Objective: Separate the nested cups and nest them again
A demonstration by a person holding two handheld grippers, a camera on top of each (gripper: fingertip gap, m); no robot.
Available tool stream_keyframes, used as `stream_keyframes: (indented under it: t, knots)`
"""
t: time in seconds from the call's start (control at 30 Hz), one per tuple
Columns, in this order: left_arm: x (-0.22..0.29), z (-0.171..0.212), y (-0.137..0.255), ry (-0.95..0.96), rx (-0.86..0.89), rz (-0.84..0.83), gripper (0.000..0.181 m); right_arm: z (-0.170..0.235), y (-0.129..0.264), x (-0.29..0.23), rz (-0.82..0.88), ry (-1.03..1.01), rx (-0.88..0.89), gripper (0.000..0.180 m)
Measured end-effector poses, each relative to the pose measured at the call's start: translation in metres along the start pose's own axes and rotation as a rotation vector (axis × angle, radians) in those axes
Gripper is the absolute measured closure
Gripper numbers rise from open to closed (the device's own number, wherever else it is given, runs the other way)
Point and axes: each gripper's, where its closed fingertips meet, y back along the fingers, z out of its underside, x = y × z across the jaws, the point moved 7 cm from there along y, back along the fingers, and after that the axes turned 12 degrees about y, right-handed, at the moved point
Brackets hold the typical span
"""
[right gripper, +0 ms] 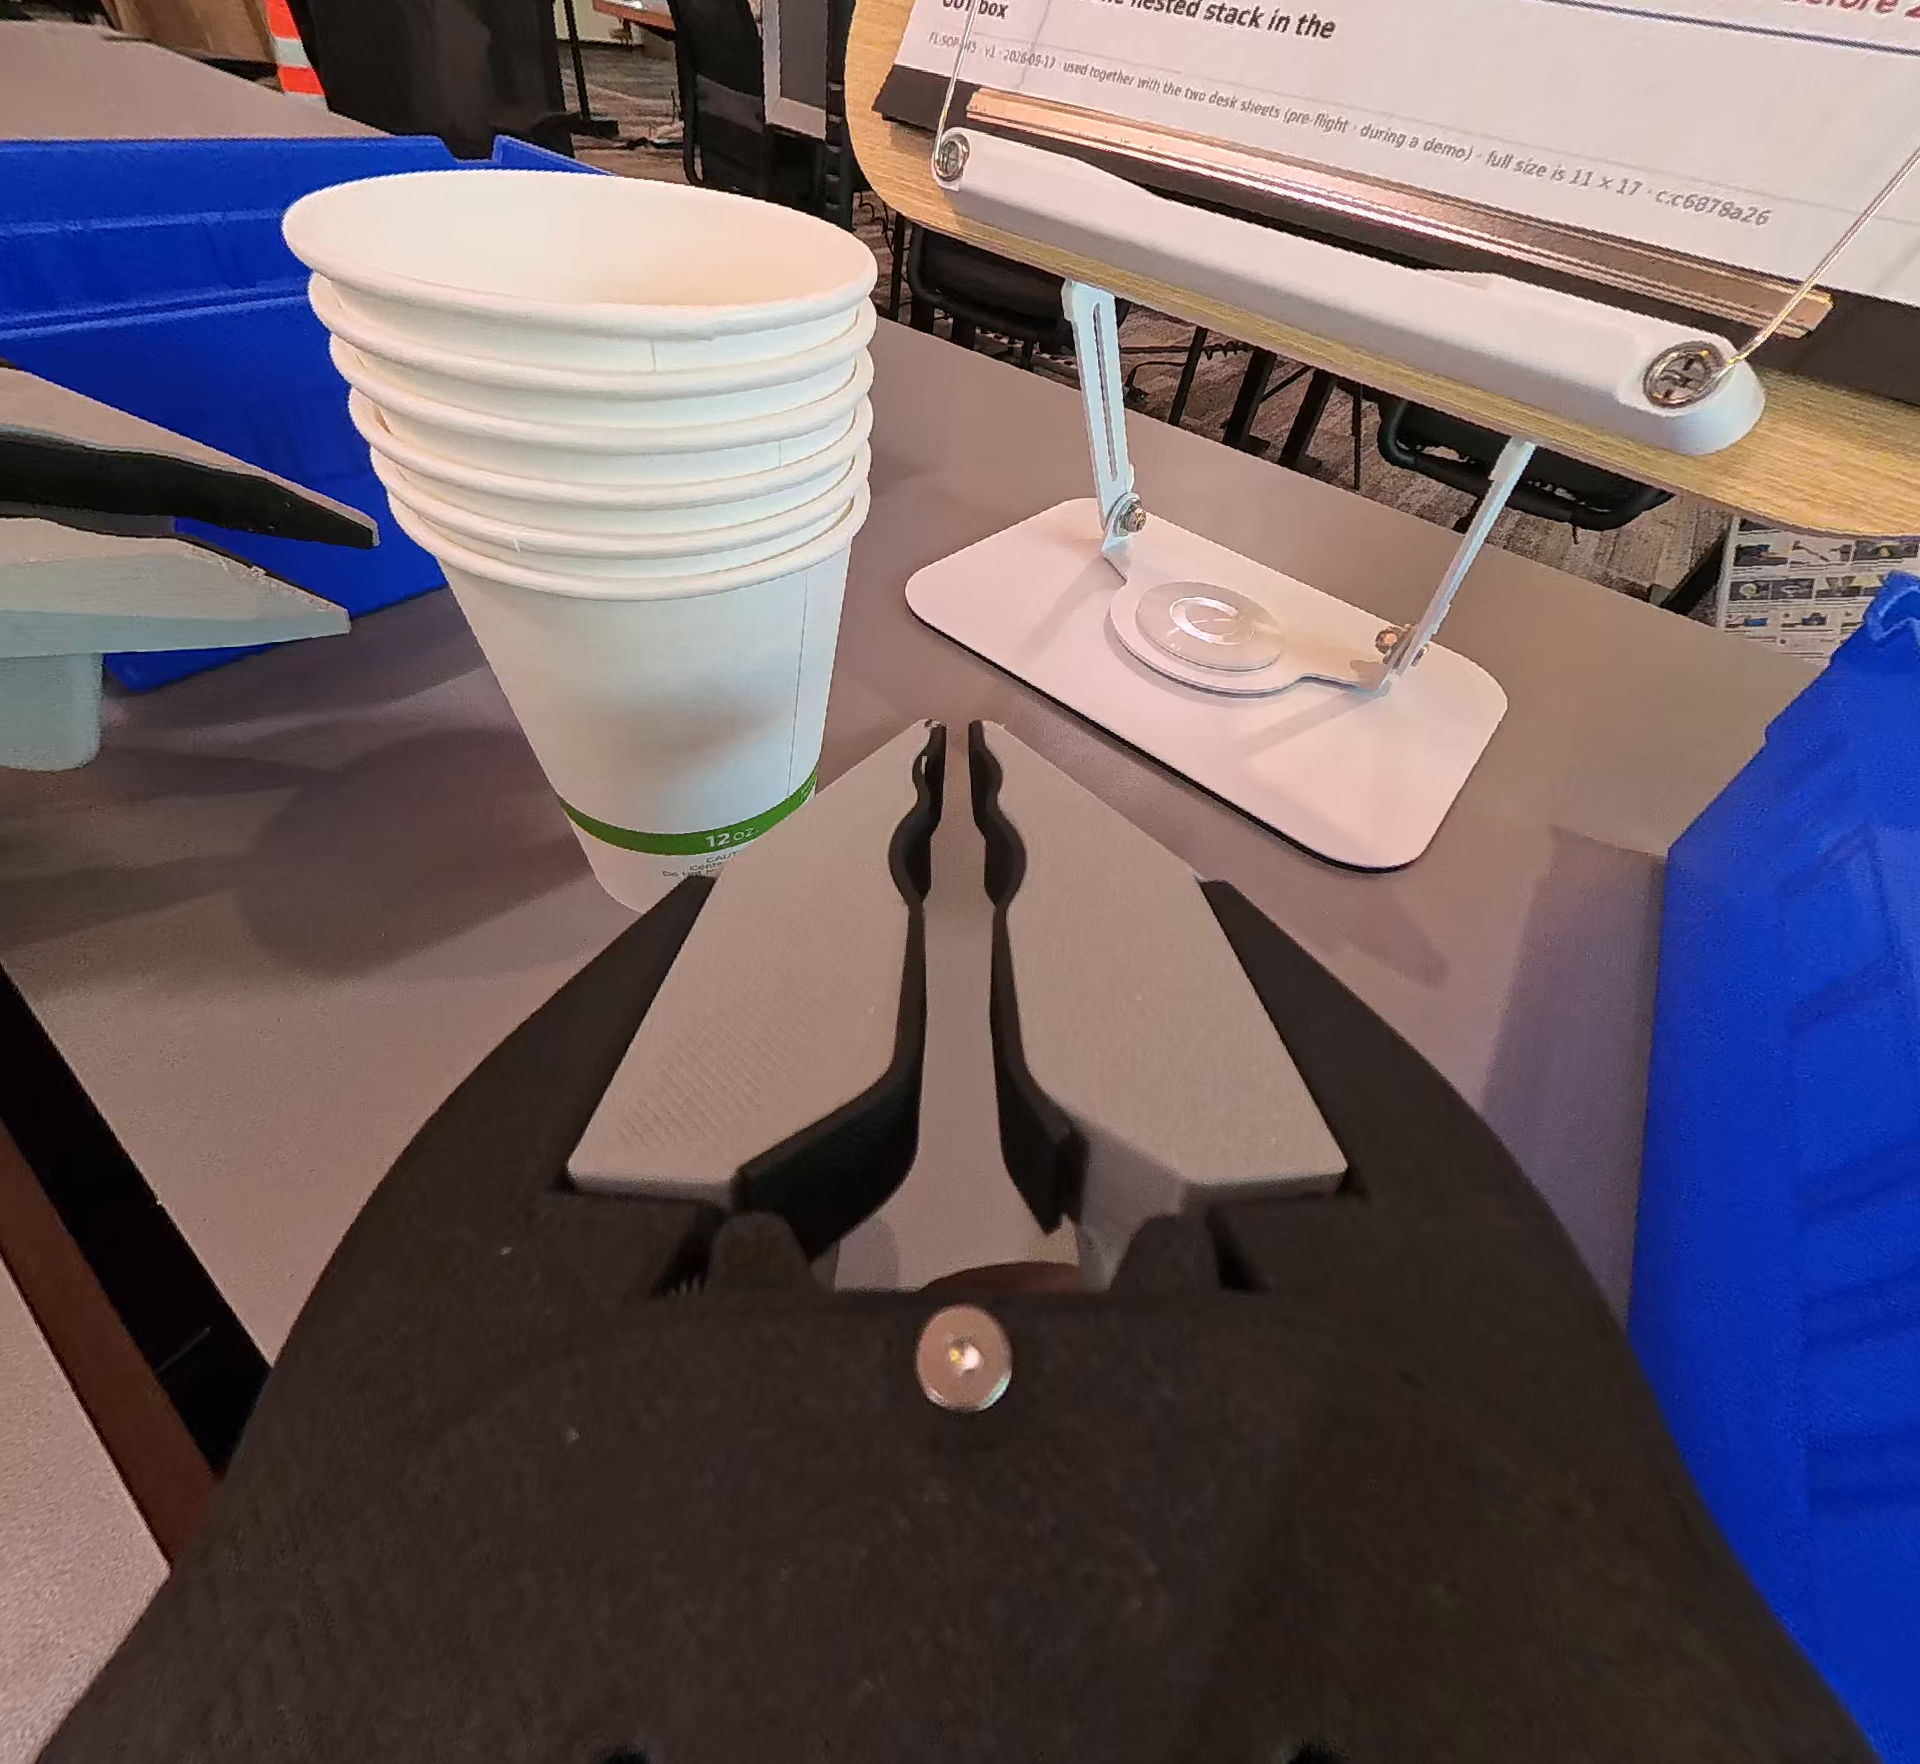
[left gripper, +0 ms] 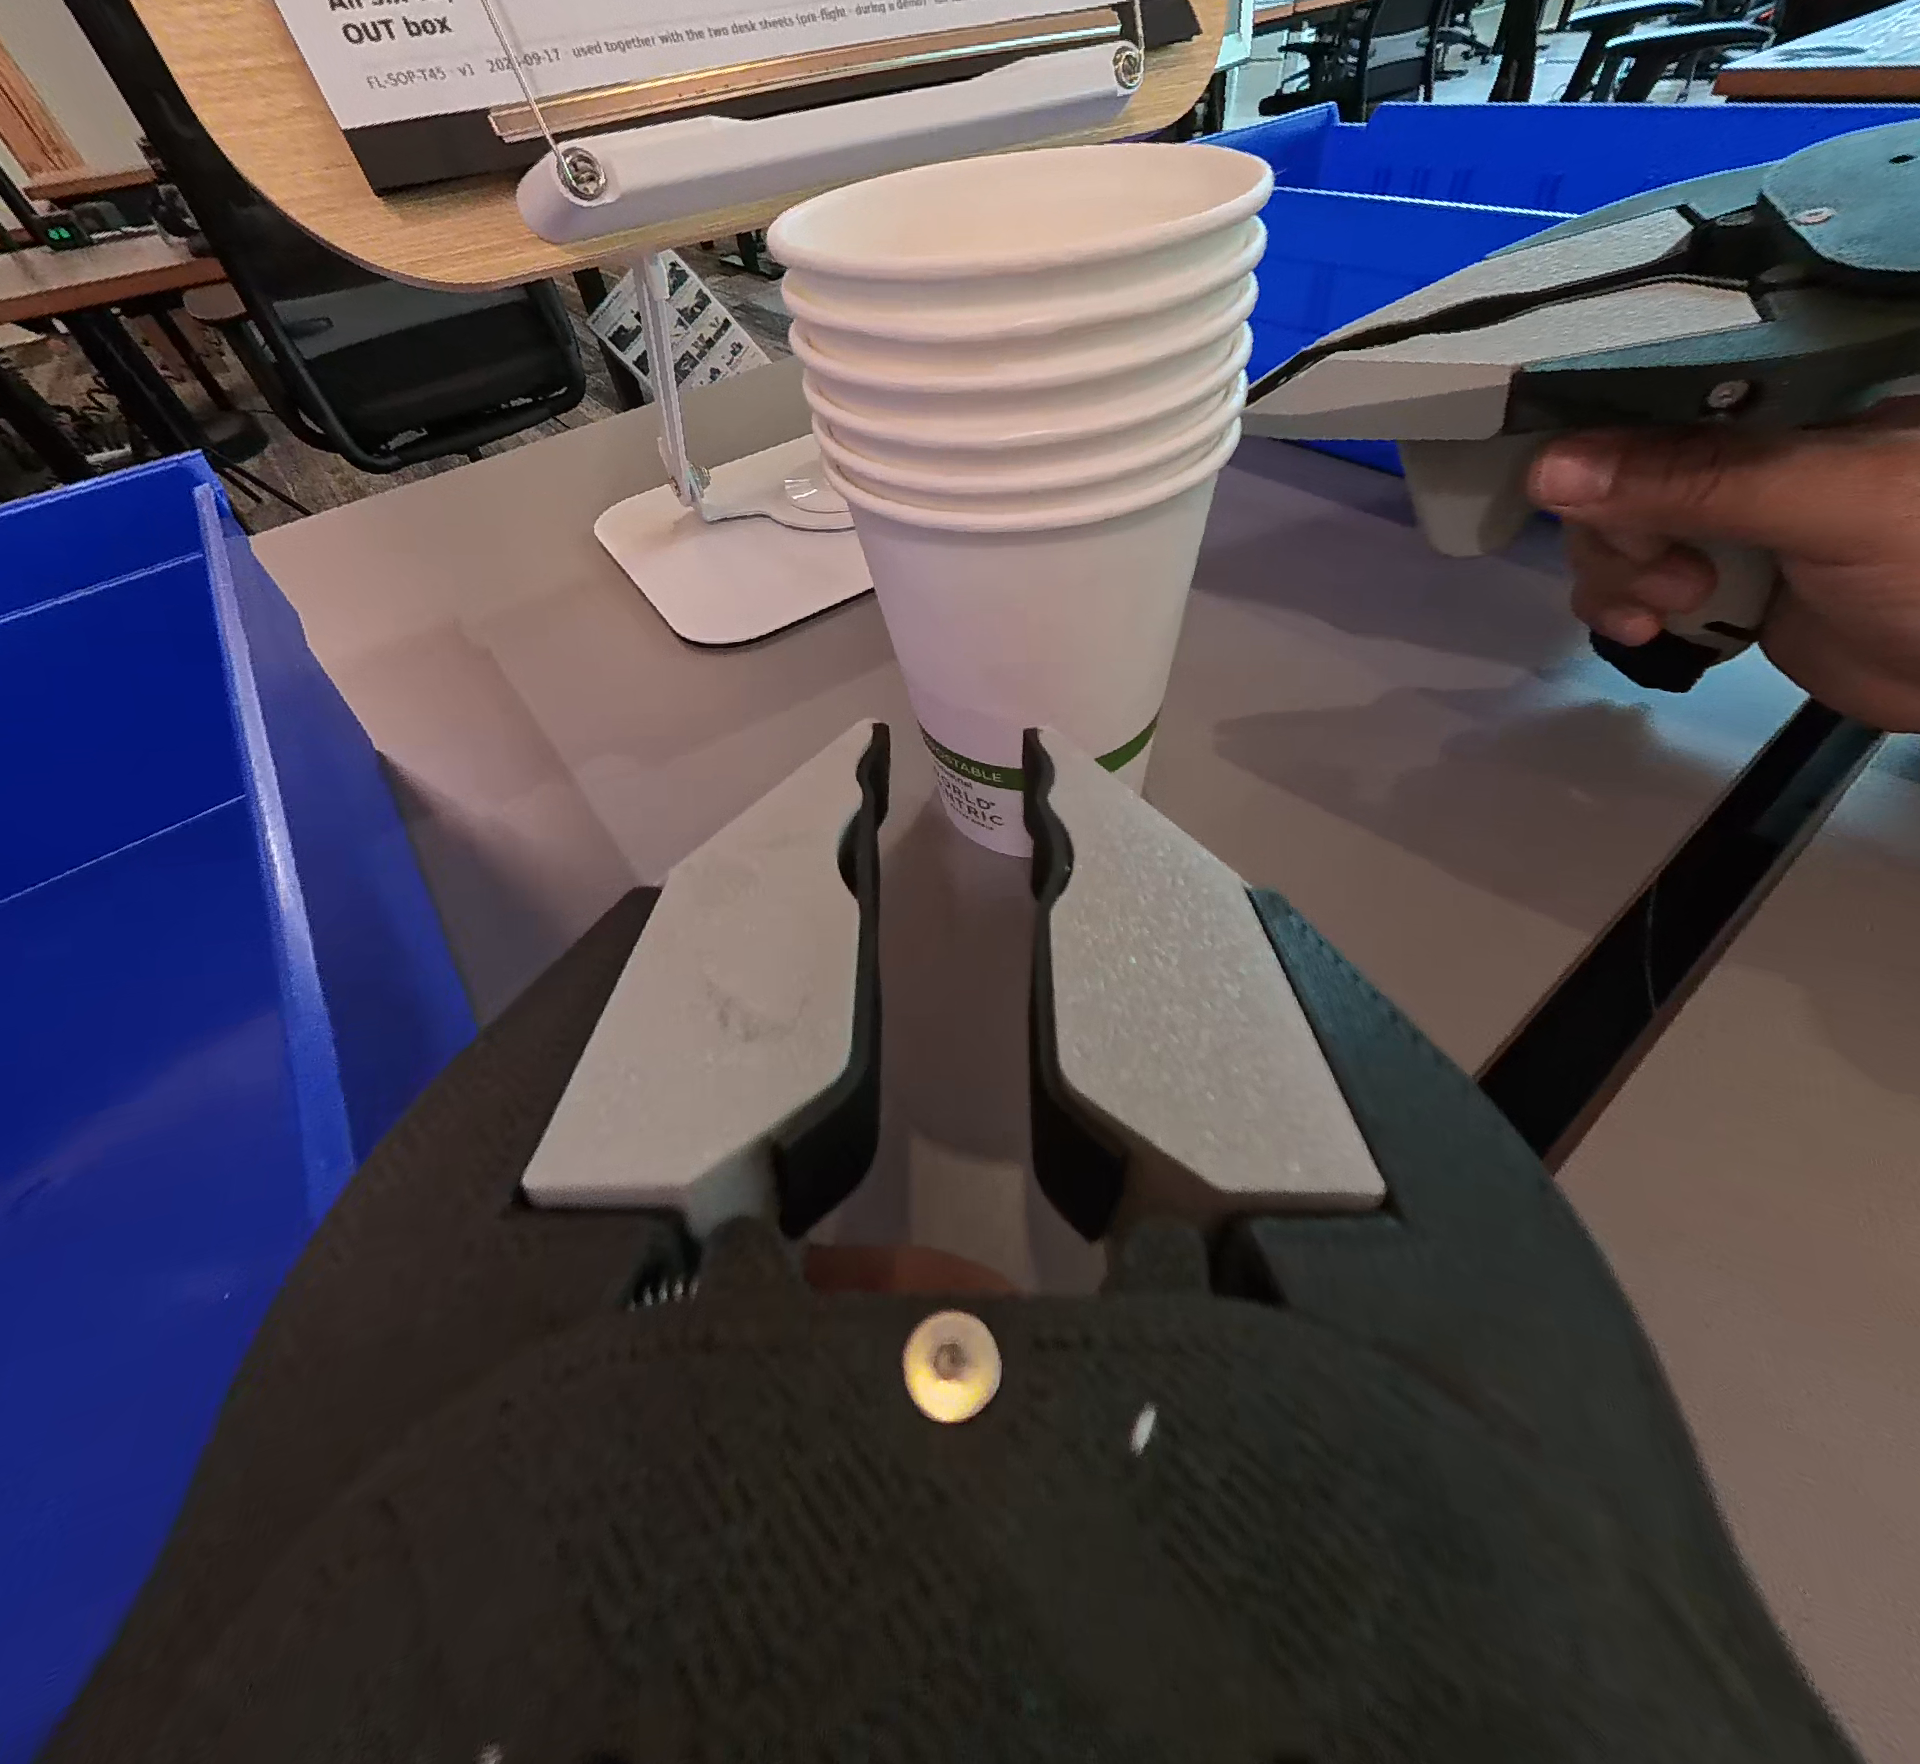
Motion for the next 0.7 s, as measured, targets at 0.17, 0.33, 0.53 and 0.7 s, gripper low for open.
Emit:
stream_keyframes:
  t: [0.17, 0.33, 0.53, 0.7]
  knots:
    - [0.0004, 0.0002, -0.0003, -0.001, -0.003, 0.002, 0.158, 0.0004, -0.0007, -0.0009, -0.003, 0.004, -0.003, 0.178]
    - [0.0006, 0.0001, -0.0003, -0.003, -0.002, 0.003, 0.158, 0.0006, -0.0014, -0.0022, -0.006, 0.009, -0.006, 0.178]
    - [0.0014, 0.0009, -0.0011, 0.000, -0.004, 0.006, 0.157, 0.0012, -0.0024, -0.0041, -0.011, 0.012, -0.011, 0.177]
    - [0.0017, 0.0008, -0.0008, 0.004, -0.003, 0.007, 0.157, 0.0011, -0.0017, -0.0044, -0.009, 0.013, -0.010, 0.177]
